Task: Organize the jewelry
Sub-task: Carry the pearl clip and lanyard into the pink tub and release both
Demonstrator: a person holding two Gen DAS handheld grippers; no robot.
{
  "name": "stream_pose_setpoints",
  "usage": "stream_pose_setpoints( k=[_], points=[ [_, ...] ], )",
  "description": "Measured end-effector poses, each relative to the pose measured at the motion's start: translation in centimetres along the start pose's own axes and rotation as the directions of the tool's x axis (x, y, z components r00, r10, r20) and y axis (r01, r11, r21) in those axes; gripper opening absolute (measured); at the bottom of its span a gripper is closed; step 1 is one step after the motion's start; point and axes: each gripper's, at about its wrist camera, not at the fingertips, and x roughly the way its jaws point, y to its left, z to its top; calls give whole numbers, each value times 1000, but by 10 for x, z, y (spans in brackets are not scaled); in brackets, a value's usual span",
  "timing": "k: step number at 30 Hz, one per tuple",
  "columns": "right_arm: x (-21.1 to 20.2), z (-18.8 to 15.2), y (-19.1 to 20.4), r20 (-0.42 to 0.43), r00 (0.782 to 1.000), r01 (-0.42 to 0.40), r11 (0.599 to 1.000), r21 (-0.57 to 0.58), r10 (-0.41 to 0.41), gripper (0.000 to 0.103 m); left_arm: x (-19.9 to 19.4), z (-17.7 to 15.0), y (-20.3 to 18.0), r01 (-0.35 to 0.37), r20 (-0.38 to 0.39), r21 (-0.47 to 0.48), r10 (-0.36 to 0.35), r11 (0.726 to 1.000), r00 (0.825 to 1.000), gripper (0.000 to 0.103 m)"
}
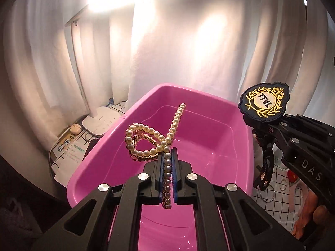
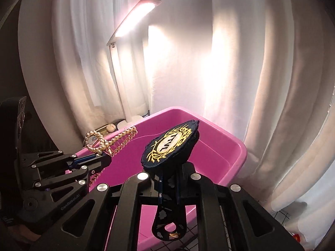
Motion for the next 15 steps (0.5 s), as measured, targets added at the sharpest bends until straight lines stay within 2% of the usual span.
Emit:
stream_pose_setpoints(
  k=[7,13,14,15],
  points=[
    [72,8,8,-162,987,-11,999,30,15,9,37,-13,40,-36,-96,-75,29,997,995,6],
    [95,7,3,-244,970,11,999,53,3,10,53,-15,49,-33,-156,-100,17,994,988,7],
    [99,7,2,-253,967,14,998,64,3,11,56,-15,50,-31,-167,-101,14,994,986,7],
    [100,7,0,-259,966,19,997,76,1,17,58,-15,51,-32,-178,-103,13,994,984,7]
  ],
)
